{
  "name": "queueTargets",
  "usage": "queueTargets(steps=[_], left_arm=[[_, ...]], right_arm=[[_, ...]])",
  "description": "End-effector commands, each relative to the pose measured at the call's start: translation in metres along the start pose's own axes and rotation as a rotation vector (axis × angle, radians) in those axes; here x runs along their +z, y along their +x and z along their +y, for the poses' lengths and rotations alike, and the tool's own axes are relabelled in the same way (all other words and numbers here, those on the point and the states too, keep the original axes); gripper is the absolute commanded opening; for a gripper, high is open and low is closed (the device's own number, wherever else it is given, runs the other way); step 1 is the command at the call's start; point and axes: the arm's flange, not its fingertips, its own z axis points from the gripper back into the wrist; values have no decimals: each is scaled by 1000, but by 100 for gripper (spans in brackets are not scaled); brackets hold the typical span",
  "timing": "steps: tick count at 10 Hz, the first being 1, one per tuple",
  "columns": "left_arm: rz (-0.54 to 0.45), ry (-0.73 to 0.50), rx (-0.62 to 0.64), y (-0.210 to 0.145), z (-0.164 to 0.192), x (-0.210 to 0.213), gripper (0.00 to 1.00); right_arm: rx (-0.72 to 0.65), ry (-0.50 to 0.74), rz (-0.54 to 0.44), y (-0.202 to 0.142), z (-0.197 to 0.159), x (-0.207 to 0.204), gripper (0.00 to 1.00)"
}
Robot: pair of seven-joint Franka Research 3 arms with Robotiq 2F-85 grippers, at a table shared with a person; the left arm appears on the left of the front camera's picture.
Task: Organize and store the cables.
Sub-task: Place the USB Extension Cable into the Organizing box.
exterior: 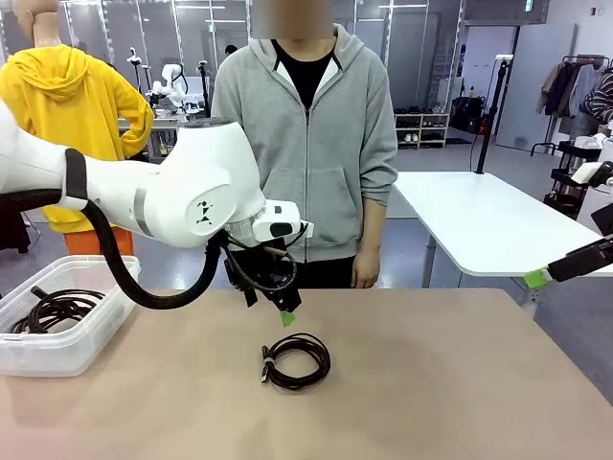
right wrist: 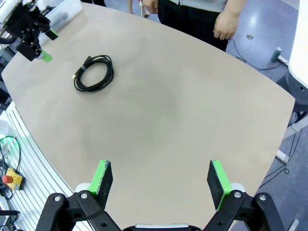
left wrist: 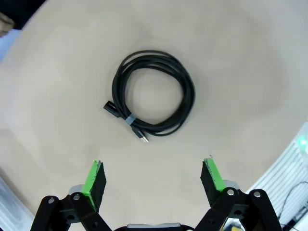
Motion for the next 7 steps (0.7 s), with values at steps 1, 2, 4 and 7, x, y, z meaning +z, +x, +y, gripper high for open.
queueTargets(steps=[1, 2, 4, 7], left_arm=[[2, 30, 70, 14, 9, -13, 100], [19, 52, 102, 15, 15, -22, 100], [24, 30, 171, 14, 23, -49, 100], [36, -23, 315, 10, 28, -81, 100]], right_arm=[[-13, -10, -5, 2, 0, -1, 100], [-13, -10, -5, 2, 0, -1, 100], [-13, -10, -5, 2, 0, -1, 100], [-13, -10, -5, 2, 0, -1, 100]])
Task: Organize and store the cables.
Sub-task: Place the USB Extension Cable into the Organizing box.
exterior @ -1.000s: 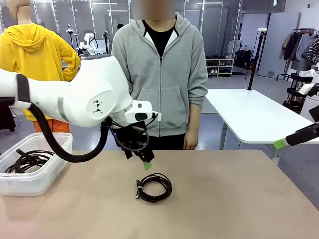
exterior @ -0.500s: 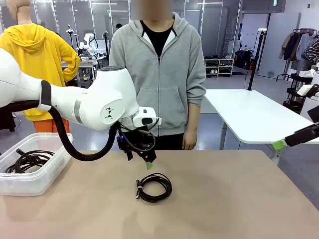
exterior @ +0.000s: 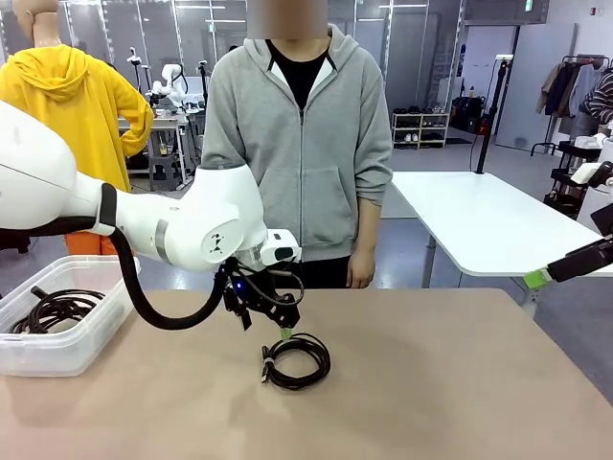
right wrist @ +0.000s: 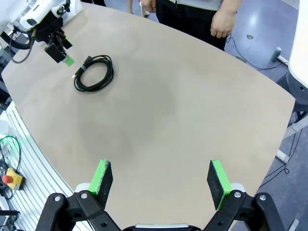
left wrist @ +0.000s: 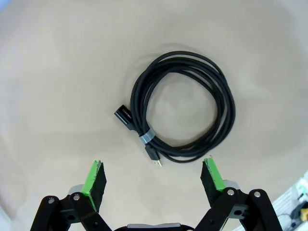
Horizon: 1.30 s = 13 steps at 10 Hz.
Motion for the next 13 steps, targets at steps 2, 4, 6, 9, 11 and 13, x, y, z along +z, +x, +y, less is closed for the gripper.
queueTargets(steps=[2, 4, 6, 9, 11, 13], left_arm=[[0, 6, 181, 4, -3, -27, 100], [25, -12, 244, -1, -1, -43, 100], [-4, 17, 302, 1, 1, -45, 100], [32, 5, 330, -2, 4, -62, 100], [7, 10, 364, -2, 10, -70, 100], [0, 34, 380, -4, 13, -73, 92]], right_arm=[[-13, -10, -5, 2, 0, -1, 100], [-13, -10, -5, 2, 0, -1, 100], [-13, -10, -5, 2, 0, -1, 100], [-13, -10, -5, 2, 0, -1, 100], [-13, -10, -5, 2, 0, -1, 100], [-13, -10, -5, 2, 0, -1, 100]])
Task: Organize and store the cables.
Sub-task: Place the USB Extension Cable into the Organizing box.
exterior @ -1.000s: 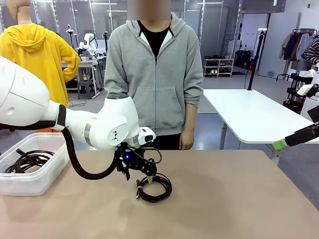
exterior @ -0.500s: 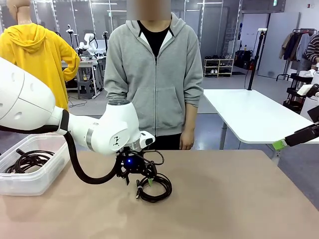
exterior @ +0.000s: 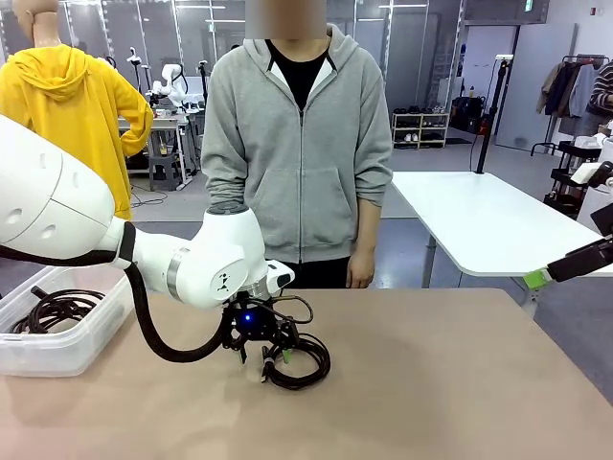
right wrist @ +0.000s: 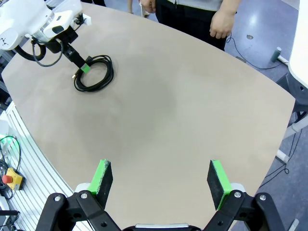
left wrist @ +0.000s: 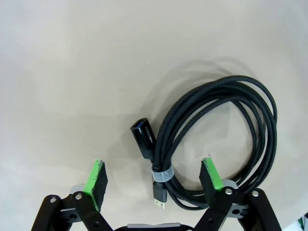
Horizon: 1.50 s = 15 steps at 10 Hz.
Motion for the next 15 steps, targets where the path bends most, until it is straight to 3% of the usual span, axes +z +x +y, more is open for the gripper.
queueTargets(steps=[1, 2, 3, 5, 6, 7, 8, 11, 15], left_arm=[[-35, 39, -3, -5, -1, -5, 53], [-35, 44, -5, -6, -2, -5, 32], [-36, 62, 12, -8, -2, -4, 0], [-27, 87, 11, -10, -3, -4, 0], [-28, 99, 10, -11, -3, -3, 13], [-31, 105, 15, -11, -2, 0, 3], [-28, 113, 20, -11, -1, 1, 0], [-28, 116, 5, -11, -1, 5, 0], [-38, 51, 25, -9, 9, 101, 0]], right_arm=[[-13, -10, -5, 2, 0, -1, 100], [-13, -10, -5, 2, 0, -1, 100], [-13, -10, -5, 2, 0, -1, 100], [-13, -10, -5, 2, 0, -1, 100], [-13, -10, -5, 2, 0, -1, 100], [-13, -10, -5, 2, 0, -1, 100], [-13, -10, -5, 2, 0, -1, 100], [-13, -10, -5, 2, 0, -1, 100], [-13, -10, -5, 2, 0, -1, 100]])
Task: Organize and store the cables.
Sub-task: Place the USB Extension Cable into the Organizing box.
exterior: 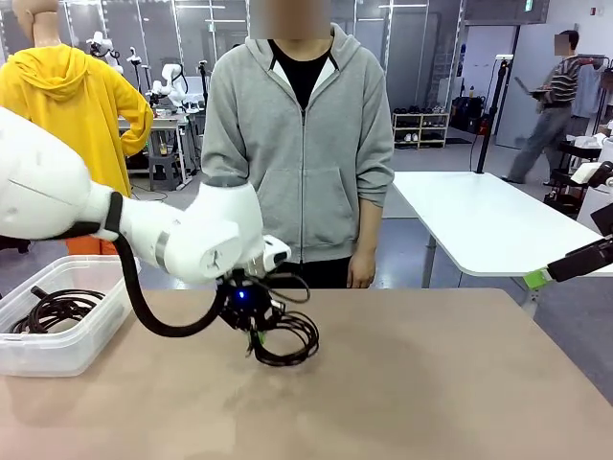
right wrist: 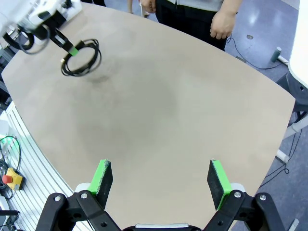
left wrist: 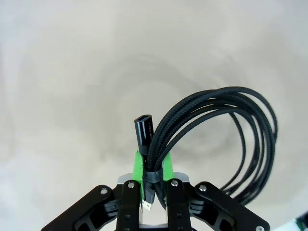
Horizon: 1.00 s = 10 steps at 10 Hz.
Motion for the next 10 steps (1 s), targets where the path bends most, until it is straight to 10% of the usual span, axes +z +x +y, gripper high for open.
queueTargets(steps=[1, 6, 10], left_arm=[[38, -9, -26, -8, 14, 44, 0], [-10, -51, -97, -24, 73, 103, 0], [-75, -43, -156, -36, 205, 154, 0]], right_arm=[[-13, -10, -5, 1, 0, -1, 100], [-13, -10, -5, 1, 0, -1, 100], [-13, -10, -5, 1, 0, -1, 100]])
